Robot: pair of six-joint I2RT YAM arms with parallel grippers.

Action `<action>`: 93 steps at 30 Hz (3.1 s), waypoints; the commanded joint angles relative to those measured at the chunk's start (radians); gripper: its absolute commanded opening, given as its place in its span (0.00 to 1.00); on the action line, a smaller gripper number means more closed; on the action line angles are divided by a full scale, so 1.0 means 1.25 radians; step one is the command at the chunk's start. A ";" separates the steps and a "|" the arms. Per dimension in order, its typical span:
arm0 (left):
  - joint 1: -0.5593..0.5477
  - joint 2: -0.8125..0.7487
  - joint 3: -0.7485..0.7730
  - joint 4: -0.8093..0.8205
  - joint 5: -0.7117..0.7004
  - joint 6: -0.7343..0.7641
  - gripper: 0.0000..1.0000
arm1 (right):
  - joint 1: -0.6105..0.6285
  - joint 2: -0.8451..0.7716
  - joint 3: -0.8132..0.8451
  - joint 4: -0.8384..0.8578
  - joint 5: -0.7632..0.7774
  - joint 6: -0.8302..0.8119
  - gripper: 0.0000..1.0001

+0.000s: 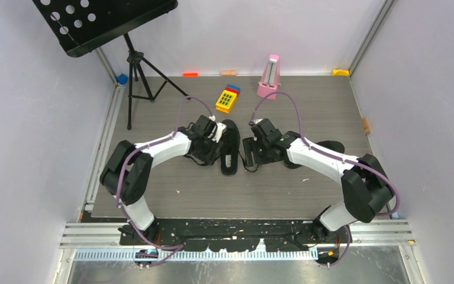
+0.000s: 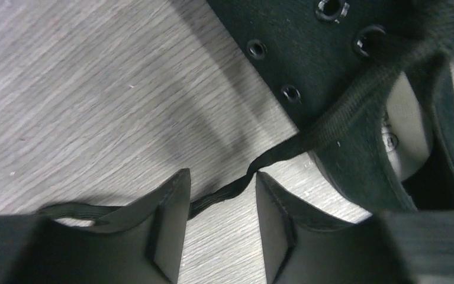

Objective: Tie the shoes
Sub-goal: Cross the shoelace with the shoelace.

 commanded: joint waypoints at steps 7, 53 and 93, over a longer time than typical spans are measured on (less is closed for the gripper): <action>-0.001 0.002 0.021 -0.031 0.038 -0.016 0.00 | 0.003 -0.027 -0.003 0.020 0.006 0.008 0.69; 0.113 -0.119 -0.185 0.656 0.320 -0.274 0.00 | -0.038 0.179 0.232 0.328 -0.173 0.314 0.34; -0.117 -0.188 -0.154 0.459 -0.257 -0.235 0.57 | -0.060 0.195 0.213 0.348 -0.197 0.375 0.00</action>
